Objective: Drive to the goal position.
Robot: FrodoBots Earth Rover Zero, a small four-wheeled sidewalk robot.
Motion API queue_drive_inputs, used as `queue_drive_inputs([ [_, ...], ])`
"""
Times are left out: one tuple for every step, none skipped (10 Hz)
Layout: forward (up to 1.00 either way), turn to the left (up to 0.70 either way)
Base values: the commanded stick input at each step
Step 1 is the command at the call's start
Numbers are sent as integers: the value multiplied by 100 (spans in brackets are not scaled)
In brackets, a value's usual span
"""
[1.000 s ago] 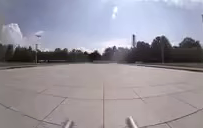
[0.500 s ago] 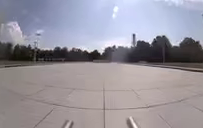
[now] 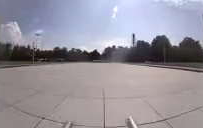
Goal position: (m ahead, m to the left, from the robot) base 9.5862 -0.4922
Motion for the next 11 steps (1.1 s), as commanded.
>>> queue_drive_inputs([
  [70,0],
  [70,0],
  [70,0],
  [70,0],
  [70,0],
  [70,0],
  [70,0],
  [70,0],
  [70,0],
  [70,0],
  [70,0],
])
